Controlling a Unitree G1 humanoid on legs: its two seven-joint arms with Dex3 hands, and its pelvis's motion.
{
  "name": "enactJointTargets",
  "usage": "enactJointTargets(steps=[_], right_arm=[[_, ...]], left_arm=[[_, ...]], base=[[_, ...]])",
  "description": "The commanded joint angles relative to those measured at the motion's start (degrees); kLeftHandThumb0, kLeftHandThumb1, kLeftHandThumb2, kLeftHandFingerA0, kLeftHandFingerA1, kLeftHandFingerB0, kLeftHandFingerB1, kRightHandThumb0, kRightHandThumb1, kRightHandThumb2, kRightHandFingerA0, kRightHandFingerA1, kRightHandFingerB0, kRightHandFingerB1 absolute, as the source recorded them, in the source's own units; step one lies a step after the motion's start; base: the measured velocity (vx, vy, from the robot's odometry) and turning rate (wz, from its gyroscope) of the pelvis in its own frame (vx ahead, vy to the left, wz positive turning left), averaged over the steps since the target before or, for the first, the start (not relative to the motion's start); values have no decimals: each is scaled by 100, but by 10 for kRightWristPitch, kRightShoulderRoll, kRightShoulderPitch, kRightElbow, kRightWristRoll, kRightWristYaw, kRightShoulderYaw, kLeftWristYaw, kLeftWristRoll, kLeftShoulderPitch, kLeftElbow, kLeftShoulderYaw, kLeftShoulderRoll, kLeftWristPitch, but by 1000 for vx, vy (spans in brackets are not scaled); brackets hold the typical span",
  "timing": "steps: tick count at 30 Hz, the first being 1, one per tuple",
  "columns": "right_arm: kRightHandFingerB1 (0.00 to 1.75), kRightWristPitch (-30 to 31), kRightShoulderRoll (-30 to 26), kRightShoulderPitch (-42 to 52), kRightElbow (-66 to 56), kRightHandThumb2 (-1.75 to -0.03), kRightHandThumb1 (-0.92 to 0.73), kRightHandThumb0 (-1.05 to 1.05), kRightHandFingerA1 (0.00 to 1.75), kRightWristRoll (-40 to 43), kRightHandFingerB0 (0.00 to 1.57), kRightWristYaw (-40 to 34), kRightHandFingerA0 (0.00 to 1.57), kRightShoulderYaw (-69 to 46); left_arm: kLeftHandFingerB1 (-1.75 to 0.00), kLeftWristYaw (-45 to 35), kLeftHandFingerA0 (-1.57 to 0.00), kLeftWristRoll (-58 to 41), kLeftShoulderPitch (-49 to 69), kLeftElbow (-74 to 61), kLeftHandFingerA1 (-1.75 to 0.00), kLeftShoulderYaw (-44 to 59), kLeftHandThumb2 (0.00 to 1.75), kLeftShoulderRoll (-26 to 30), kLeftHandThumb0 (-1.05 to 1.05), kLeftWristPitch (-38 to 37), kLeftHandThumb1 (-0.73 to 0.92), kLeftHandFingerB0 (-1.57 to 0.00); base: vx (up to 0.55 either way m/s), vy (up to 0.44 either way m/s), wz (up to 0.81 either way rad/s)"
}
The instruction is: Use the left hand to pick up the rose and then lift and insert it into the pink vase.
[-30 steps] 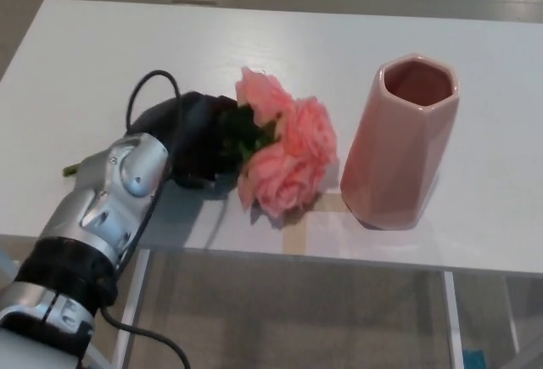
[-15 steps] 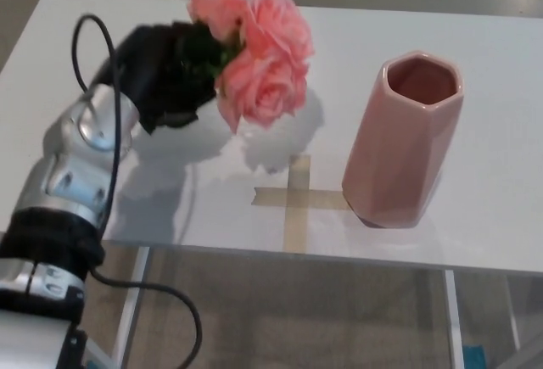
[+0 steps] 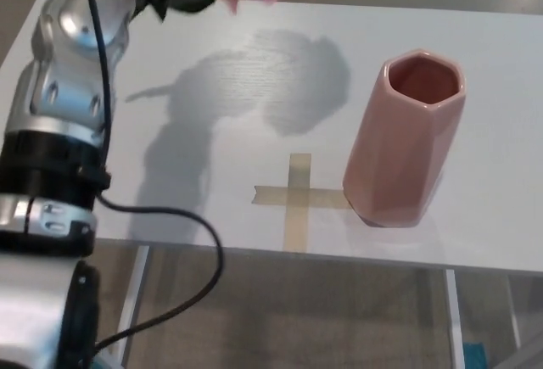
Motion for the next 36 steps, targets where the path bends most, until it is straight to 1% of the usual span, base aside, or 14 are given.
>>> enactJointTargets(steps=[1, 2, 3, 5, 6, 7, 10, 11, 12, 15, 17, 21, 29, 36], right_arm=[[45, 6, -2, 5, 1, -59, -63, -36, 50, 3, 63, 4, 71, -1], [45, 6, -2, 5, 1, -59, -63, -36, 50, 3, 63, 4, 71, -1], [45, 5, -2, 6, 0, -59, -63, -37, 50, 5, 63, 5, 71, -3], [45, 5, -2, 6, 0, -59, -63, -37, 50, 5, 63, 5, 71, -3], [45, 5, -1, 5, 1, -60, -63, -38, 51, 5, 63, 6, 72, -3], [45, 5, -1, 5, 0, -59, -63, -37, 51, 5, 63, 5, 72, -3], [45, 5, -1, 5, 0, -59, -63, -37, 51, 4, 63, 5, 72, -3], [45, 5, -1, 4, 0, -59, -63, -37, 51, 3, 63, 5, 72, -1], [45, 5, -1, 4, 0, -59, -63, -37, 51, 2, 63, 6, 72, 0], [45, 5, -1, 4, 0, -60, -63, -38, 51, 3, 62, 7, 72, 0], [45, 6, 0, 3, 0, -60, -63, -38, 51, 2, 62, 7, 72, 1], [45, 6, 0, 3, 1, -60, -63, -38, 51, 1, 62, 6, 72, 2], [45, 5, 0, 8, 1, -60, -63, -38, 50, -4, 62, 4, 72, 9], [45, 0, 1, 26, 3, -59, -63, -37, 50, -8, 63, 3, 72, 17]], left_arm=[[-97, -30, -83, -118, -56, -22, -141, 58, 65, -42, -23, 94, 87, -71], [-97, -31, -83, -117, -56, -23, -141, 60, 65, -43, -23, 96, 87, -71], [-88, -24, -87, -180, -84, -25, -145, 105, 66, -76, -23, 142, 85, -76], [-88, -25, -87, -184, -88, -26, -145, 114, 66, -81, -23, 150, 85, -76], [-85, 10, -89, -252, -119, -36, -156, 169, 67, -117, -21, 212, 78, -81], [-83, 22, -90, -277, -132, -37, -156, 191, 67, -128, -21, 234, 76, -82], [-83, 24, -90, -279, -138, -40, -156, 206, 67, -135, -21, 248, 76, -82], [-83, 27, -94, -299, -153, -36, -151, 222, 63, -143, -20, 265, 78, -83], [-83, 28, -94, -307, -160, -35, -151, 229, 63, -147, -20, 274, 78, -83], [-86, 7, -97, -313, -173, -23, -148, 239, 63, -146, -21, 290, 79, -82], [-86, 2, -97, -321, -186, -20, -147, 246, 63, -149, -21, 310, 79, -82], [-85, 4, -97, -325, -192, -24, -147, 253, 63, -154, -21, 321, 79, -82], [-83, 42, -97, -358, -221, -52, -147, 271, 63, -184, -22, 361, 79, -83], [-85, 71, -96, -394, -190, -137, -149, 267, 63, -222, -23, 409, 81, -83]], base=[[0, 0, 0], [0, 0, 0], [0, 0, 0], [0, 0, 0], [0, 0, 0], [0, 0, 0], [0, 0, 0], [0, 0, 0], [0, 0, 0], [0, 0, 0], [0, 0, 0], [0, 0, 0], [0, 0, 0], [0, 0, 0]])
